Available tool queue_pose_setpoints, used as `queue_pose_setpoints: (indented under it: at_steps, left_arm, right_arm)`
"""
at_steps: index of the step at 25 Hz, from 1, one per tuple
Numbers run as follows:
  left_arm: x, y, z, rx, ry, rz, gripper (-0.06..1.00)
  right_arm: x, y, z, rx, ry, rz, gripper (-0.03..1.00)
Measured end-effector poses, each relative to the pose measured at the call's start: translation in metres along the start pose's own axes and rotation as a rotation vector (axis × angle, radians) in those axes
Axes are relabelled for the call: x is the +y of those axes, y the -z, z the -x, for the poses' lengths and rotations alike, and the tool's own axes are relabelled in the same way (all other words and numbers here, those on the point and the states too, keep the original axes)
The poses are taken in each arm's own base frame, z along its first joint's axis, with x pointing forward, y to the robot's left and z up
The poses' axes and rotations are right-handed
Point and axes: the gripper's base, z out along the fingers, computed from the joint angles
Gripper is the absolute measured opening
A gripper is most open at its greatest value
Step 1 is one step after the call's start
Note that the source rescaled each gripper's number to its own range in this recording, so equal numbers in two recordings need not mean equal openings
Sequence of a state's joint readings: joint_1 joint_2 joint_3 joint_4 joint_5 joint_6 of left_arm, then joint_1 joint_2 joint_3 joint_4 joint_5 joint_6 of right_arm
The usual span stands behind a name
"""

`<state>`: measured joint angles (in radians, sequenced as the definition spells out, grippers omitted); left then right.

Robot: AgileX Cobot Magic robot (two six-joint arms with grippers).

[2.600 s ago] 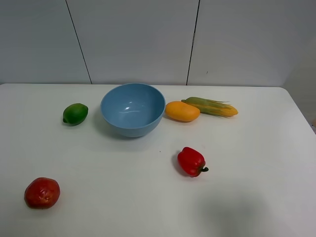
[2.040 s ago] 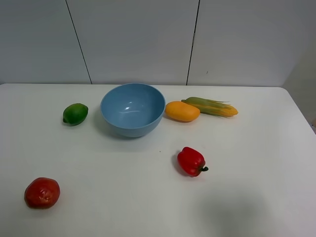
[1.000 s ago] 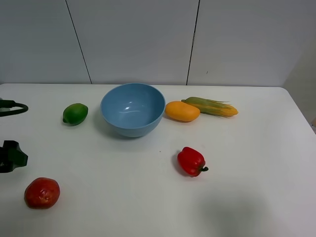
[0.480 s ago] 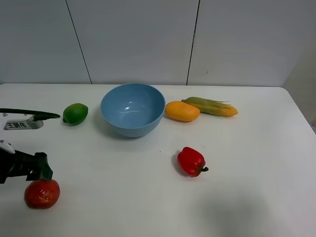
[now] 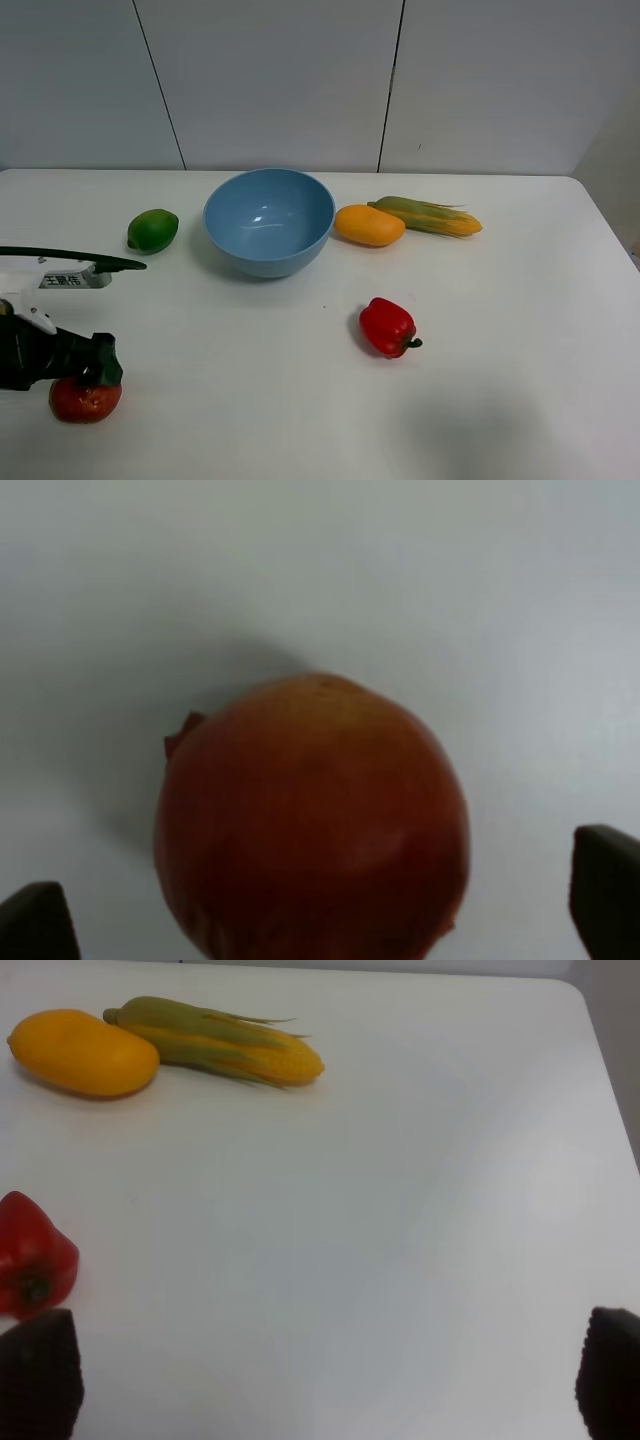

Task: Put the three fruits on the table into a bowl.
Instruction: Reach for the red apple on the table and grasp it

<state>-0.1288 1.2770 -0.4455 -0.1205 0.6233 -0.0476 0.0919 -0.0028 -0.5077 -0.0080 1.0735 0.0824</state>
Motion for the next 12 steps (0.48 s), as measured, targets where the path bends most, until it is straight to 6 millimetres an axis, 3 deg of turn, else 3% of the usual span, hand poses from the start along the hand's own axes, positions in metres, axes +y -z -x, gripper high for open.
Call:
queue_pose_setpoints:
  at_steps: [7,12]
  left_arm:
    - [0.002,-0.03,0.007,0.067,0.011,0.02,1.0]
    - [0.003,-0.038,0.009,0.069,0.013,0.024,1.0]
  right_arm:
    - [0.0,0.0,0.0,0.0,0.0,0.0,1.0]
    - [0.0,0.0,0.0,0.0,0.0,0.0,1.0]
